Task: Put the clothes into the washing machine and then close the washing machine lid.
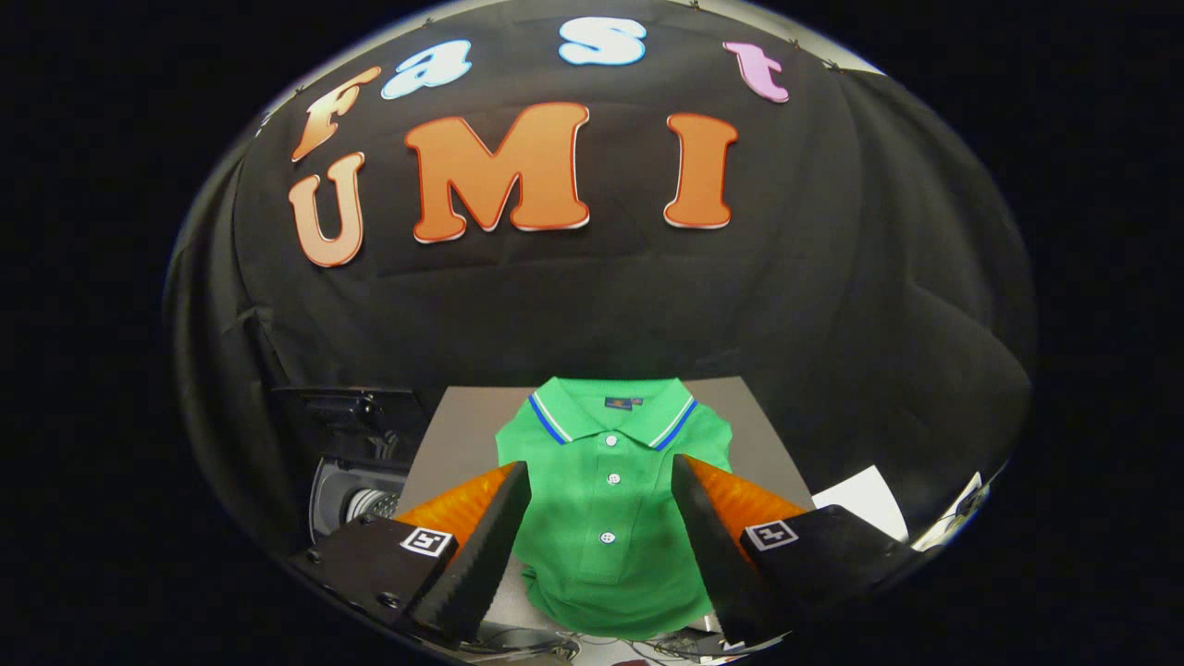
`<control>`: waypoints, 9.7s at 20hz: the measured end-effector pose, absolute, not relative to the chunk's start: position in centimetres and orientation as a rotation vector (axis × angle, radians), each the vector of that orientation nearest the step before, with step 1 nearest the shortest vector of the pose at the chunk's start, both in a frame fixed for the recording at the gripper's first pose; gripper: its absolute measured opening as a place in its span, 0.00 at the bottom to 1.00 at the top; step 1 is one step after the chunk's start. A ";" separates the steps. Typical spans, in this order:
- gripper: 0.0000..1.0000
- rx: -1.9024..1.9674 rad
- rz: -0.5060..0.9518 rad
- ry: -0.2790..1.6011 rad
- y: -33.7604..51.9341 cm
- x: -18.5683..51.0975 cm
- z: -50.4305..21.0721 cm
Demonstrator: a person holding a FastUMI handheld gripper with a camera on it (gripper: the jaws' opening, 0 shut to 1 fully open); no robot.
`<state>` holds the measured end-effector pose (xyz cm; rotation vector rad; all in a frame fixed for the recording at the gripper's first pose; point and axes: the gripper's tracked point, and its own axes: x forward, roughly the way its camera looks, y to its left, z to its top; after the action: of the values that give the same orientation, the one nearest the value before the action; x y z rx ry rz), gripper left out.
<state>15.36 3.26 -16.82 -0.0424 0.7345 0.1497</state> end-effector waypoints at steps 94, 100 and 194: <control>0.16 0.135 0.507 0.209 37.8 9.1 -11.1; 0.16 0.104 0.501 0.352 41.2 10.7 -18.9; 0.99 -0.015 0.350 0.570 50.8 36.1 -30.3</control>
<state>36.10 50.78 -30.28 -0.0147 0.5701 0.3504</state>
